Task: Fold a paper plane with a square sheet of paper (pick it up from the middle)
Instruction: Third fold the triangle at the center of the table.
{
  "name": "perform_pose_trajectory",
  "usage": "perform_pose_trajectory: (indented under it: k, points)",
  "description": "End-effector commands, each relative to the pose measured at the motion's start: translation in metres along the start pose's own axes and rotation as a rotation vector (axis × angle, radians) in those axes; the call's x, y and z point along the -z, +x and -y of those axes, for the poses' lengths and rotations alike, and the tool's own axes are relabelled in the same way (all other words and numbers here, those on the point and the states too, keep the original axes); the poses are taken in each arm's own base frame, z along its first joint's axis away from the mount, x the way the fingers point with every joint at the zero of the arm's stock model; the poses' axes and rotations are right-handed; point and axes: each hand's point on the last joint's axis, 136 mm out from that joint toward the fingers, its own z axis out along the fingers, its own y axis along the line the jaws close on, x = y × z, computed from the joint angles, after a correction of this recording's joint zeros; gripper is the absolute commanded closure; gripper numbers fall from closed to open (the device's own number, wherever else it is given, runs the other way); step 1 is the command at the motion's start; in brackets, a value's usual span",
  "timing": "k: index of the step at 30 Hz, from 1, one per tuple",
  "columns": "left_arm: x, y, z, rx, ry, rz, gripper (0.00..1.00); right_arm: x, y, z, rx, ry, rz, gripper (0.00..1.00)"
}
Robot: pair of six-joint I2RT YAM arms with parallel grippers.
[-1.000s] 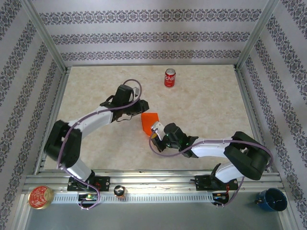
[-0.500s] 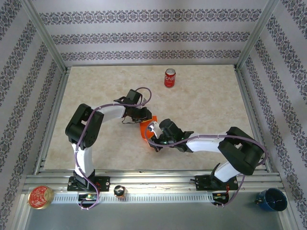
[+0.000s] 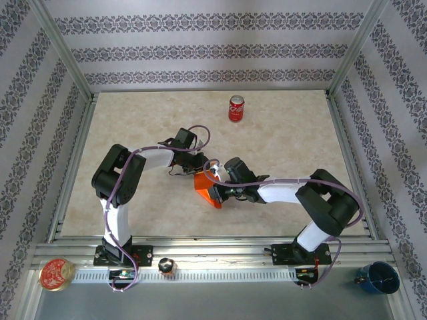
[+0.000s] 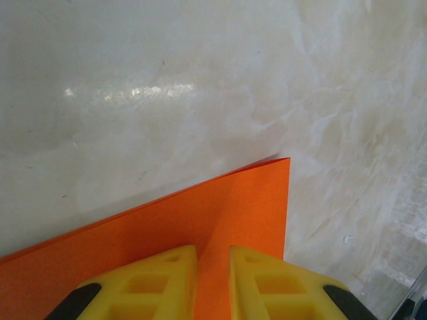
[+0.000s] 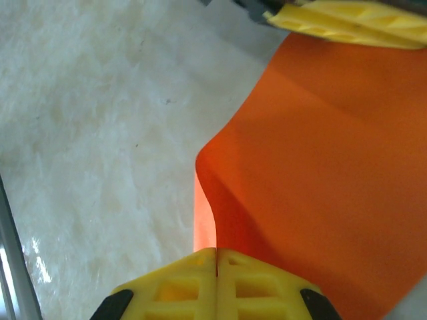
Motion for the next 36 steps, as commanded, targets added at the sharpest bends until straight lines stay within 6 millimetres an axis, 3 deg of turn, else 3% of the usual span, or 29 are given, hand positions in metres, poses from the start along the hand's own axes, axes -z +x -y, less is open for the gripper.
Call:
perform_pose_trajectory:
  k: [1,20,36]
  points:
    - [-0.003,0.016,-0.021,0.024,-0.062,-0.046,0.79,0.0,-0.003,0.003,-0.052,-0.009,-0.032,1.0]
    - [0.0,0.016,-0.021,0.03,-0.061,-0.035,0.79,0.001,-0.014,0.03,-0.097,0.085,-0.01,1.0]
    - [0.003,0.013,-0.018,0.022,-0.069,-0.031,0.81,0.003,-0.006,0.039,-0.093,0.129,-0.037,1.0]
